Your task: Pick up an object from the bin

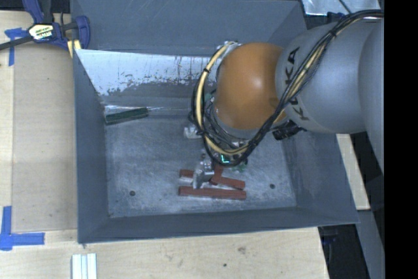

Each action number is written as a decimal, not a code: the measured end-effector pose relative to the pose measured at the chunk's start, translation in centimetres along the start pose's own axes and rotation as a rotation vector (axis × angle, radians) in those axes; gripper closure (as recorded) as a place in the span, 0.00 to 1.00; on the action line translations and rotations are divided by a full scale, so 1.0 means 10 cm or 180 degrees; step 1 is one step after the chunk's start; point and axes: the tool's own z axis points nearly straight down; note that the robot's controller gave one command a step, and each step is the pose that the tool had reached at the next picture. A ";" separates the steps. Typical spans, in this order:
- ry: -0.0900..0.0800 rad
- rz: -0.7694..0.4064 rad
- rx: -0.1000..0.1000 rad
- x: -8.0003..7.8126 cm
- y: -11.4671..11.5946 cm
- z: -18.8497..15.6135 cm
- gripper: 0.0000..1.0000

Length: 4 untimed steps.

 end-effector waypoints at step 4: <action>-0.0066 0.0119 0.0000 0.02 -0.30 0.59 1.00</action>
Offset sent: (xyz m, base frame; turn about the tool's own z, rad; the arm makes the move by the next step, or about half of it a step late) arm -0.0363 -0.0666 -0.0428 0.0254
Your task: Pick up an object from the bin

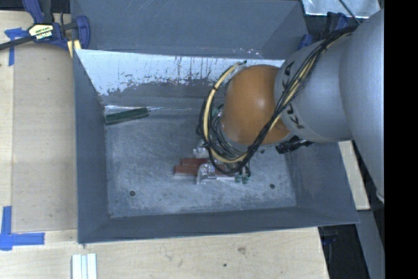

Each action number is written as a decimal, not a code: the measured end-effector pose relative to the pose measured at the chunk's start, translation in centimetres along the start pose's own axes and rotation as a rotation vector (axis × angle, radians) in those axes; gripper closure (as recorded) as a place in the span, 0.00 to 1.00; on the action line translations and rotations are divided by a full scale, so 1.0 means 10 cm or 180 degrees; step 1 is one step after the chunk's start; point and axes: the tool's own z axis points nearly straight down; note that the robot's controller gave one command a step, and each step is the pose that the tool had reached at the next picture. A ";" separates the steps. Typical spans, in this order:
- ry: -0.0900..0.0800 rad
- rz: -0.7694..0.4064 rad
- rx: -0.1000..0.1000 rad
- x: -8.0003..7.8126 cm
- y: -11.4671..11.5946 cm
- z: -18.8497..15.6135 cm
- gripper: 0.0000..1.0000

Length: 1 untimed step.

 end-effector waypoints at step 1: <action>0.0036 0.0006 -0.0002 -0.06 0.02 -1.48 1.00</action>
Offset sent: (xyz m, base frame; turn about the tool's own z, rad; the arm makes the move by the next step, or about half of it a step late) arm 0.0000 0.0000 0.0000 0.0000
